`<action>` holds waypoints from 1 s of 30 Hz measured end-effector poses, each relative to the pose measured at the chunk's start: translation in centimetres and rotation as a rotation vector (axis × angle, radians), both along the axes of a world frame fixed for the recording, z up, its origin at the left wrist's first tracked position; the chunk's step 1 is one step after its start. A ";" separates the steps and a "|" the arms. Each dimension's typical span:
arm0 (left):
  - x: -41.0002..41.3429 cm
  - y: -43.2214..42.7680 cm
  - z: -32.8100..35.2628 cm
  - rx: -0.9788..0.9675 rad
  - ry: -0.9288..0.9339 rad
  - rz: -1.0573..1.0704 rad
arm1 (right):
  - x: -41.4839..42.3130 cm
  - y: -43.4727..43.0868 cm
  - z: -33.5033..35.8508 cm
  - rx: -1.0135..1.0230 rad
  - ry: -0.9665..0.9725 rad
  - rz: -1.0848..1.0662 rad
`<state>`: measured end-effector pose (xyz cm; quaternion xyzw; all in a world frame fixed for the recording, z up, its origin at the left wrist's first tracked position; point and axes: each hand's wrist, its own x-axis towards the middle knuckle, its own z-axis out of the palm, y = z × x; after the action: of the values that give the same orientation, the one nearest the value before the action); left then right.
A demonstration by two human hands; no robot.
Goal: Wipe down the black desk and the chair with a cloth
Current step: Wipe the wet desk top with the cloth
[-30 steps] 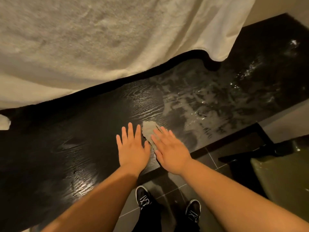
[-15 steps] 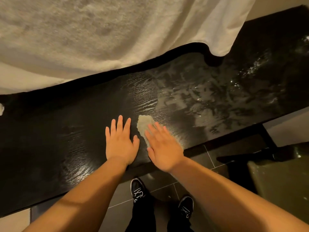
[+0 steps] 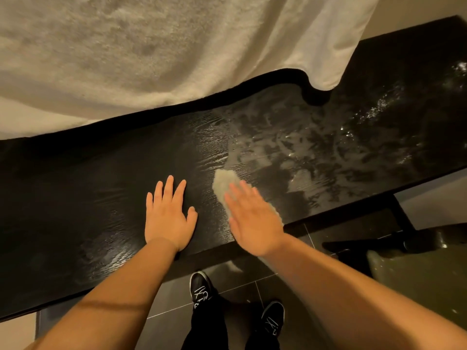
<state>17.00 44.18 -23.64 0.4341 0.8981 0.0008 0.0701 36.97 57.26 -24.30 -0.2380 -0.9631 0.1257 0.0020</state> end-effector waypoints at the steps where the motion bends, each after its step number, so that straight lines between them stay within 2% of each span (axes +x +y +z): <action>1: -0.1 0.0 0.0 -0.007 0.000 0.000 | 0.1 0.2 -0.1 -0.019 0.004 0.089; 3: -0.1 0.0 -0.1 -0.012 -0.001 -0.001 | 0.8 2.6 -0.1 -0.008 -0.016 0.212; 5: -0.1 -0.1 0.0 -0.013 -0.006 -0.001 | 1.8 6.2 -0.2 0.029 -0.056 0.214; 9: -0.1 0.0 -0.1 -0.003 -0.012 0.007 | 3.4 11.7 0.5 0.001 -0.080 -0.104; 12: -0.2 0.0 -0.1 -0.015 -0.010 0.007 | 2.2 9.0 0.4 0.001 -0.040 -0.221; 14: -0.2 0.1 -0.1 -0.020 -0.011 0.005 | 1.0 5.2 0.1 0.003 -0.019 -0.124; 16: -0.2 0.1 -0.1 -0.024 -0.010 0.008 | 0.5 2.3 -0.4 -0.014 -0.025 0.062; 19: -0.3 0.0 -0.2 -0.025 -0.013 0.005 | 1.0 4.3 -0.3 -0.017 -0.035 0.242; 21: -0.3 0.0 -0.3 -0.016 -0.024 0.005 | 1.8 7.9 -0.2 0.018 -0.032 0.173; 24: -0.3 0.0 -0.2 -0.011 -0.021 0.006 | 3.1 12.4 0.3 0.003 -0.090 -0.117; 27: -0.3 0.0 -0.2 -0.017 -0.023 0.006 | 1.7 10.7 0.5 0.010 -0.089 -0.321; 28: -0.4 0.0 -0.1 -0.022 -0.022 0.006 | 0.7 8.8 0.6 0.018 -0.082 -0.333; 30: -0.4 0.1 -0.1 -0.031 -0.020 0.007 | -1.2 4.5 0.5 0.029 -0.063 -0.195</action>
<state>16.61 44.25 -23.77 0.4298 0.8988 -0.0085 0.0857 35.76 61.72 -23.77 -0.3344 -0.9367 0.1032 -0.0127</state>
